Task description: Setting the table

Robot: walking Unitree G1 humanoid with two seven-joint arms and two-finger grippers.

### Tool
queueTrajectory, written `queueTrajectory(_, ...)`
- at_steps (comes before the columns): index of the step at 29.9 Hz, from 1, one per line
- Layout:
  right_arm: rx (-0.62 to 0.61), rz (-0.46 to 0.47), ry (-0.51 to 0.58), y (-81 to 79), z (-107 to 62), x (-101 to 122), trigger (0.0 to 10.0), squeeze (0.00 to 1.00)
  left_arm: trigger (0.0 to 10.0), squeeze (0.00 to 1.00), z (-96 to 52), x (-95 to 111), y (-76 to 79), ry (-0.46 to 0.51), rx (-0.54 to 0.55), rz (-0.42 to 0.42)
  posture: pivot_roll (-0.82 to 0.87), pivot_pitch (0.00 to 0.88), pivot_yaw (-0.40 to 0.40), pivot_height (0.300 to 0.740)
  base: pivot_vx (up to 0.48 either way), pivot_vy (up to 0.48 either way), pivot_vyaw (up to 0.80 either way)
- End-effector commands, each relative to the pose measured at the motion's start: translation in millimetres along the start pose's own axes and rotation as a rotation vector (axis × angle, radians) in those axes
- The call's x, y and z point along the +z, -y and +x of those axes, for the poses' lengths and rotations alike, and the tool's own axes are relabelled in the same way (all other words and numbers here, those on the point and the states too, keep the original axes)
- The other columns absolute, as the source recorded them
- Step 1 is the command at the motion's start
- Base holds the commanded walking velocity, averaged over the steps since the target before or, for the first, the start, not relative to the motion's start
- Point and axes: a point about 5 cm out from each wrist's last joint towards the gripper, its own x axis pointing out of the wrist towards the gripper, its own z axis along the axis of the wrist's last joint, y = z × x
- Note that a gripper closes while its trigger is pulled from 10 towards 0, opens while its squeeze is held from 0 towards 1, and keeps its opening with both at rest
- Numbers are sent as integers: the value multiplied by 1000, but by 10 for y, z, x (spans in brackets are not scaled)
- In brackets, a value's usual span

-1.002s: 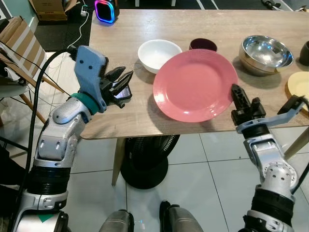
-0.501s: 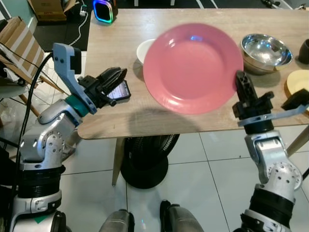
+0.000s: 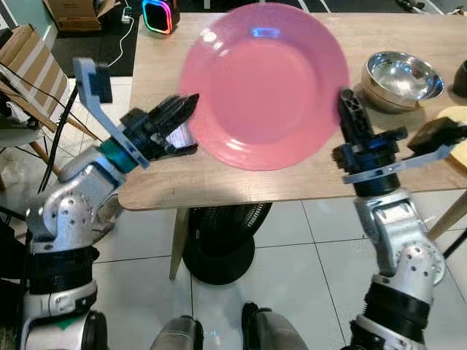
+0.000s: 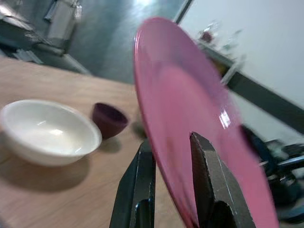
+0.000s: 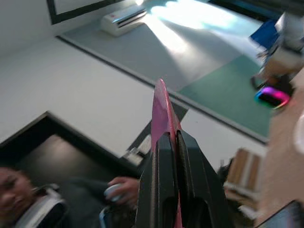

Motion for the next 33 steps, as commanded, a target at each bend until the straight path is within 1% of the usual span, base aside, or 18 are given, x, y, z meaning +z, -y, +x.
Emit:
queueTrajectory(1, 23, 11, -5, -63, -17, -7, 0, 0, 10000, 0, -27, -26, -21, -3, 5, -46, 49, 85, 15, 740, 0, 0, 0)
queueTrajectory(4, 51, 46, -53, -124, -10, -120, 0, 0, 10000, 0, -2, -22, -22, 15, -3, -96, 44, 85, 13, 740, 0, 0, 0)
queueTrajectory(6, 52, 53, -81, -135, -23, -189, 0, 0, 10000, 0, 14, -26, -12, 15, -12, -115, 44, 85, 13, 740, 0, 0, 0)
queueTrajectory(7, 44, 55, -90, -128, -32, -216, 0, 0, 8196, 0, 20, -38, 1, 10, -21, -124, 44, 85, 13, 740, 0, 0, 0)
queueTrajectory(10, 38, 56, -94, -122, -37, -231, 0, 0, 8196, 0, 24, -46, 10, 7, -27, -130, 44, 85, 13, 740, 0, 0, 0)
queueTrajectory(11, 22, 45, -92, -105, -41, -224, 0, 0, 0, 0, 20, -60, 16, 2, -28, -140, 41, 85, 14, 740, 0, 0, 0)
queueTrajectory(14, 9, 31, -87, -91, -45, -209, 0, 0, 0, 0, 12, -72, 18, 0, -25, -150, 41, 85, 14, 740, 0, 0, 0)
queueTrajectory(15, -1, 19, -85, -82, -49, -192, 10000, 0, 0, 0, 4, -83, 18, -4, -24, -160, 41, 84, 14, 740, 0, 0, 0)
queueTrajectory(20, 5, 14, -99, -93, -54, -181, 10000, 0, 0, 0, -4, -110, 32, -12, -38, -190, 41, 82, 14, 740, 0, 0, 0)
queueTrajectory(27, 19, 18, -113, -117, -56, -200, 10000, 0, 0, 0, -1, -111, 42, -11, -47, -203, 42, 79, 14, 740, 0, 0, 0)
queueTrajectory(29, -16, -37, -109, -88, -69, -188, 10000, 0, 0, 0, -3, -103, 42, -12, -37, -199, 42, 79, 14, 740, 0, 0, 0)
queueTrajectory(31, -16, -37, -109, -88, -69, -188, 10000, 0, 0, 0, -3, -103, 42, -12, -37, -199, 42, 79, 14, 740, 0, 0, 0)
queueTrajectory(32, -40, -66, -101, -63, -77, -170, 10000, 0, 2706, 0, -5, -97, 32, -10, -21, -197, 42, 79, 14, 740, 0, 0, 0)
queueTrajectory(33, -40, -66, -101, -63, -77, -170, 10000, 0, 2706, 0, -5, -97, 32, -10, -21, -197, 42, 79, 14, 740, 0, 0, 0)
